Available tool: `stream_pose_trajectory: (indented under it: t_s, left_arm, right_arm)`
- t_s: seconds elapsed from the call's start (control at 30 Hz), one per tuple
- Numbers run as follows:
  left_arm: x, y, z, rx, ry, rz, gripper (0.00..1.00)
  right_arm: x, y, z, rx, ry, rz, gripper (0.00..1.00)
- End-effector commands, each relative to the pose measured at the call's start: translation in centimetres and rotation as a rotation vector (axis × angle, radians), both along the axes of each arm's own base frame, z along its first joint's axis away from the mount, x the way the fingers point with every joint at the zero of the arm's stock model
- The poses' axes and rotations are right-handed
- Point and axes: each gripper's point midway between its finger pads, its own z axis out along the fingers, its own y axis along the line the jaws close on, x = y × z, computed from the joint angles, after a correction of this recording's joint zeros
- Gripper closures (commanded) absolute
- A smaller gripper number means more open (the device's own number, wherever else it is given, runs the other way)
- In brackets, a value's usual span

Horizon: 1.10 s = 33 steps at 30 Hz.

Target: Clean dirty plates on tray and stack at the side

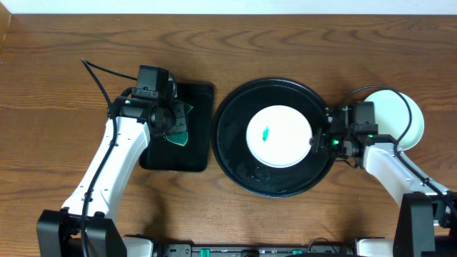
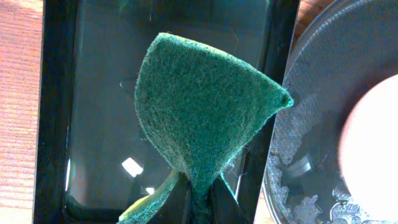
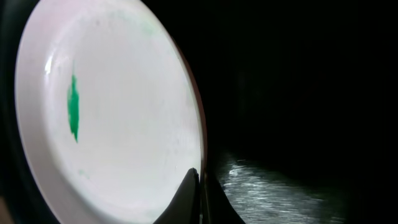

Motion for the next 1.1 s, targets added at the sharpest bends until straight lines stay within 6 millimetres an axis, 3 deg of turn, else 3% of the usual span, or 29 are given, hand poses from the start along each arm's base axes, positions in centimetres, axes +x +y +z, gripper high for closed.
stream_pose_trajectory:
  t_s: [0.0, 0.13, 0.37, 0.43, 0.57, 0.7, 0.73, 0.77, 0.83, 0.9, 1.0, 1.03, 1.07]
  left_arm:
    - [-0.1, 0.1, -0.3, 0.007, 0.008, 0.01, 0.92]
    - [-0.1, 0.1, -0.3, 0.007, 0.008, 0.01, 0.92]
    - [-0.1, 0.1, -0.3, 0.007, 0.008, 0.01, 0.92]
    - [-0.1, 0.1, -0.3, 0.007, 0.008, 0.01, 0.91]
    - [-0.1, 0.1, -0.3, 0.007, 0.008, 0.01, 0.92]
    - [-0.1, 0.1, -0.3, 0.007, 0.008, 0.01, 0.92]
    - [-0.1, 0.1, -0.3, 0.007, 0.008, 0.01, 0.92]
    - [-0.1, 0.1, -0.3, 0.007, 0.008, 0.01, 0.92]
    - [-0.1, 0.1, -0.3, 0.007, 0.008, 0.01, 0.92]
    - [-0.1, 0.1, -0.3, 0.007, 0.008, 0.01, 0.92]
    - [-0.1, 0.1, -0.3, 0.007, 0.008, 0.01, 0.92]
    - [-0.1, 0.1, -0.3, 0.007, 0.008, 0.01, 0.92]
    - [-0.1, 0.1, -0.3, 0.007, 0.008, 0.01, 0.92]
  right_arm:
    - [-1.0, 2.6, 0.1, 0.053, 0.02, 0.066, 0.99]
    - [-1.2, 3.8, 0.2, 0.05, 0.007, 0.107, 0.96]
    - [-0.8, 3.3, -0.1, 0.001, -0.01, 0.095, 0.62]
    - [-0.6, 3.0, -0.1, -0.012, -0.016, 0.089, 0.59]
    - [0.4, 2.2, -0.1, -0.064, -0.055, 0.063, 0.58]
    - [0.4, 2.6, 0.0, -0.046, -0.055, 0.067, 0.57]
    - [0.3, 2.7, 0.0, -0.045, -0.055, 0.069, 0.59]
    - [0.3, 2.7, 0.0, -0.048, -0.055, 0.071, 0.69]
    - [0.3, 2.6, -0.1, -0.055, -0.051, 0.069, 0.78]
    - [0.1, 2.6, -0.2, -0.059, -0.046, 0.071, 0.83]
    - [-0.1, 3.0, -0.3, -0.059, -0.043, 0.085, 0.83]
    - [-0.2, 3.2, -0.3, -0.058, -0.044, 0.092, 0.81]
    - [-0.4, 3.7, -0.3, -0.058, -0.045, 0.107, 0.7]
